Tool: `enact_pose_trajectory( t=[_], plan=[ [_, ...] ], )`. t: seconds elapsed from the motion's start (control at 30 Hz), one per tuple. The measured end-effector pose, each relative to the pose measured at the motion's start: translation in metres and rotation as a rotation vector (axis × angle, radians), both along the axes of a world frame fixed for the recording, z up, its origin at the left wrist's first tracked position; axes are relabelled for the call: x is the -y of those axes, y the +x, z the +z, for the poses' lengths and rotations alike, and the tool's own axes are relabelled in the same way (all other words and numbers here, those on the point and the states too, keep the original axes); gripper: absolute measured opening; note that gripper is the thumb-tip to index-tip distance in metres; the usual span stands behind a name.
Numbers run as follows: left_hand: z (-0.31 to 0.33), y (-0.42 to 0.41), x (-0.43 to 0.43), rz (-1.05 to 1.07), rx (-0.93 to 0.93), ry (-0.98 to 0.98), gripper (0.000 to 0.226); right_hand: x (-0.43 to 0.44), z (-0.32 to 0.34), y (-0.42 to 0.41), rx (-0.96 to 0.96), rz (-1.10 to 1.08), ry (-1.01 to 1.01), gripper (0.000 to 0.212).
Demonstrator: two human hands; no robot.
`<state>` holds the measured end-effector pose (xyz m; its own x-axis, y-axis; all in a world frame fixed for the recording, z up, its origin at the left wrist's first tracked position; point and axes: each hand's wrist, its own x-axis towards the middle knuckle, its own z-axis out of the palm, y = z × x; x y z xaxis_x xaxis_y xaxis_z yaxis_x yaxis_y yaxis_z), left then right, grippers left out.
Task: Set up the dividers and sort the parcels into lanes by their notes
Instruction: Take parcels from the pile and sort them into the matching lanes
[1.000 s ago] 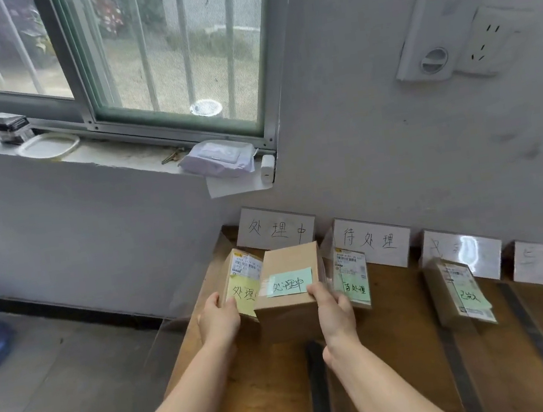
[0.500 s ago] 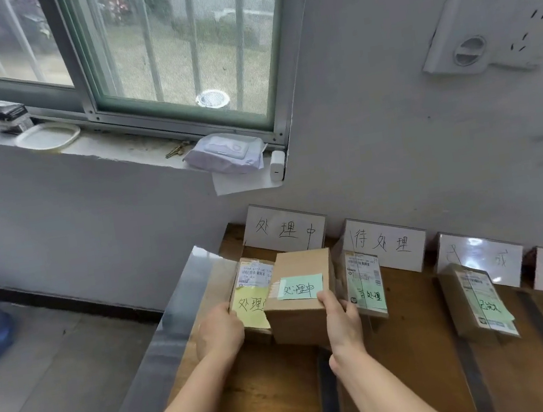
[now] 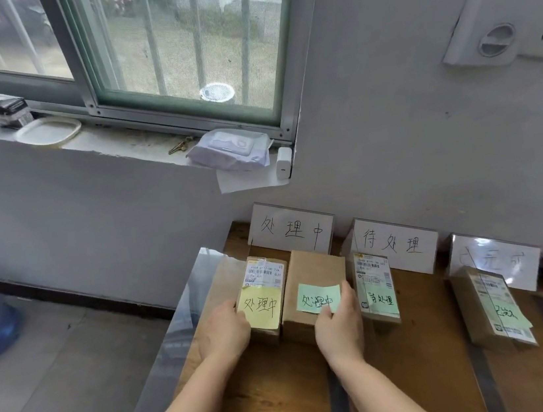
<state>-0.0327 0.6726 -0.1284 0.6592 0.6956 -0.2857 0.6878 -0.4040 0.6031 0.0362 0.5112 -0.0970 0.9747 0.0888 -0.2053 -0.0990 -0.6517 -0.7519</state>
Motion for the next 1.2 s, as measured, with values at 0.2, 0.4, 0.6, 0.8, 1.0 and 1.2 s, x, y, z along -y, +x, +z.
enact_pose_trajectory(
  t=[0.2,0.4,0.6,0.8,1.0,1.2],
  plan=[
    [0.006,-0.002,-0.006,-0.013,0.008,-0.06,0.029,-0.039,0.016,-0.016,0.346,0.764,-0.426,0.066],
    [0.007,-0.028,-0.024,-0.024,-0.114,0.249,0.038,-0.055,0.009,-0.017,0.316,0.931,-0.736,0.066],
    [-0.009,-0.048,-0.042,0.077,-0.399,0.139,0.086,-0.067,0.002,-0.023,0.272,0.808,-0.856,0.083],
    [-0.007,-0.05,-0.043,0.098,-0.398,0.256,0.099,-0.084,0.002,-0.021,0.246,0.711,-0.861,0.092],
    [0.012,-0.055,-0.047,0.11,-0.234,0.241,0.067,-0.087,0.0,-0.021,0.271,0.701,-0.85,0.087],
    [0.038,-0.048,-0.046,0.051,-0.081,0.255,0.032,-0.099,-0.009,-0.029,0.182,0.674,-0.661,0.075]
  ],
)
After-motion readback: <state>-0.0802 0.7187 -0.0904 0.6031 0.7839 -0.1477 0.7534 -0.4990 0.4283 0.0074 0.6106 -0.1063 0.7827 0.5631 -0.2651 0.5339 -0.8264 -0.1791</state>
